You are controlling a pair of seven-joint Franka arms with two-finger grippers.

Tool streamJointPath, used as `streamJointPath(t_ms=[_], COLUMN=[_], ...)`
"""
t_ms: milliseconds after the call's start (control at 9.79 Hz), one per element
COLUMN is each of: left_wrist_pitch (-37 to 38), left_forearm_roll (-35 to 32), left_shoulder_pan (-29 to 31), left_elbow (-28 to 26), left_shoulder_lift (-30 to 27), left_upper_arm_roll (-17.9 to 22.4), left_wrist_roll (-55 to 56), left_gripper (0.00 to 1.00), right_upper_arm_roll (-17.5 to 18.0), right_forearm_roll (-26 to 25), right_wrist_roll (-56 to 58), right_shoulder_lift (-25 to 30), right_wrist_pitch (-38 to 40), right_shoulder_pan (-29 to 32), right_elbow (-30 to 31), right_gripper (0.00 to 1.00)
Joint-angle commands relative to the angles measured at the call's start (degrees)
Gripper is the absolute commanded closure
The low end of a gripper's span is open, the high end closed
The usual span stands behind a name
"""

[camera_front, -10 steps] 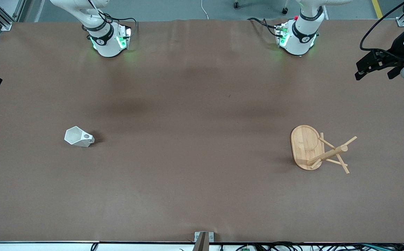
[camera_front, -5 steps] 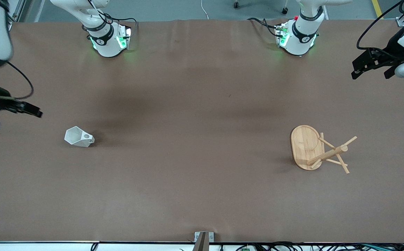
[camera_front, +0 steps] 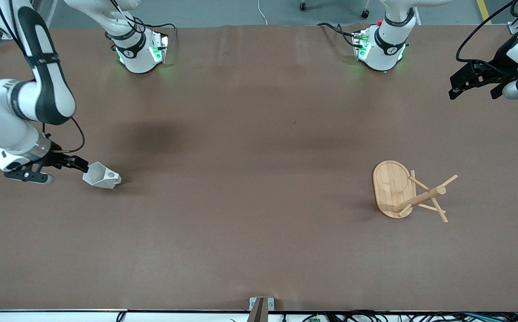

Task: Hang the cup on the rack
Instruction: 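Reach the right gripper down to the white cup and grasp it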

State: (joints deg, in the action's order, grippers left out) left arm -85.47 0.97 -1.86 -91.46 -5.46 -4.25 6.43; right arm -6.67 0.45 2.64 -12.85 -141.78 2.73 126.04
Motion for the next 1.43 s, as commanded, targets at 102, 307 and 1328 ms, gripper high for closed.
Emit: streamJointPath(t_ms=[102, 307, 1328], left_wrist_pitch=[0.39, 0.39, -2.59], left_forearm_roll=[-0.18, -0.27, -0.27], left_shoulder_pan=[-0.42, -0.95, -2.97], left_elbow=[-0.13, 0.40, 2.60], left_shoulder_lift=[2.47, 2.65, 8.88], left_upper_arm_roll=[-0.14, -0.67, -2.52], left_wrist_roll=[0.51, 0.69, 0.78], left_gripper=[0.00, 0.00, 0.00], right_upper_arm_roll=[0.25, 0.34, 0.87], right_forearm_roll=[0.42, 0.42, 2.18], right_wrist_roll=[2.02, 1.93, 5.25], right_shoulder_lift=[-3.74, -5.51, -3.77], right_wrist_pitch=[-5.69, -7.55, 0.84], right_shoulder_pan=[1.22, 1.22, 0.70], right_elbow=[1.93, 2.11, -0.77], right_gripper=[0.00, 0.01, 1.00])
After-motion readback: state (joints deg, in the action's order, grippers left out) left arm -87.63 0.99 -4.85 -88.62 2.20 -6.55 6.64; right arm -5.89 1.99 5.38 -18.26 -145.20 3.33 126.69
